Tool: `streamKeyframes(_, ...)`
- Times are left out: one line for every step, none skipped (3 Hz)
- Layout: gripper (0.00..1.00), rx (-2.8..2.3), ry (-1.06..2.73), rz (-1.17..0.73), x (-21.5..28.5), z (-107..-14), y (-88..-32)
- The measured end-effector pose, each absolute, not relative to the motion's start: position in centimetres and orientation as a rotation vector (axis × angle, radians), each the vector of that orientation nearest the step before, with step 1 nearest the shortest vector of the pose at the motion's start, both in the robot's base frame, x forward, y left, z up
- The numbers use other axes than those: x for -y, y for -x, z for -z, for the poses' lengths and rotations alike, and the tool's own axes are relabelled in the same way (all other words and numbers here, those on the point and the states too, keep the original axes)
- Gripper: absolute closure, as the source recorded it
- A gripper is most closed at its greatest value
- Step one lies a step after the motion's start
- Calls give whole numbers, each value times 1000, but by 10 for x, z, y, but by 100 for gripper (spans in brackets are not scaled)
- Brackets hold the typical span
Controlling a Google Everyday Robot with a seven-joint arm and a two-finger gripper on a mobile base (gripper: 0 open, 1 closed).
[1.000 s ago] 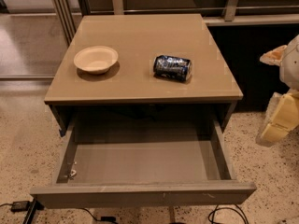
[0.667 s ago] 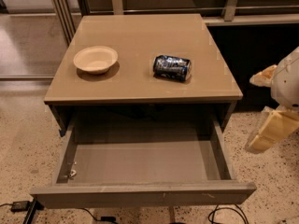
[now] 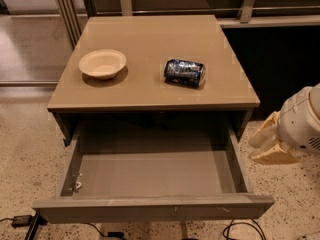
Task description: Close top drawer
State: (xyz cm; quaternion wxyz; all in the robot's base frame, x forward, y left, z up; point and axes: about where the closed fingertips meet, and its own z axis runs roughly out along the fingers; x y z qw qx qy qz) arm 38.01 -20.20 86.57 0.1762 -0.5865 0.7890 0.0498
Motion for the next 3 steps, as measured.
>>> streamKeyframes(87,-2236,1662,-149,201,-864,-378)
streamKeyframes(100,-2235,1661,-153,201,-863,-378)
streamKeyframes(100,-2231,1577,-242,189,-830,-354)
